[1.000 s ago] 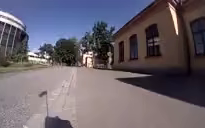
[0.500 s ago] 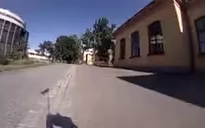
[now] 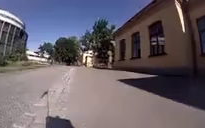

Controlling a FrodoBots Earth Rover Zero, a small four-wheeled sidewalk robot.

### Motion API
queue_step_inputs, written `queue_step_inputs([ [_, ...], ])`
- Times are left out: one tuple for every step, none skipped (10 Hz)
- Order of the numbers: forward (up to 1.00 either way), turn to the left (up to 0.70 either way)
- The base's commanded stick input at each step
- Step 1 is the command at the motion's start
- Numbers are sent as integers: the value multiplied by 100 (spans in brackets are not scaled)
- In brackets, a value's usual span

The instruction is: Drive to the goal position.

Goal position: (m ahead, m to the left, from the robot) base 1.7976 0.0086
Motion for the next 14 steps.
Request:
queue_step_inputs([
  [70,0],
  [70,9],
  [70,13],
  [70,14],
  [70,14],
  [70,14],
  [70,14],
  [70,13],
  [70,13],
  [70,12],
  [70,12],
  [70,11],
  [70,11],
  [70,11],
])
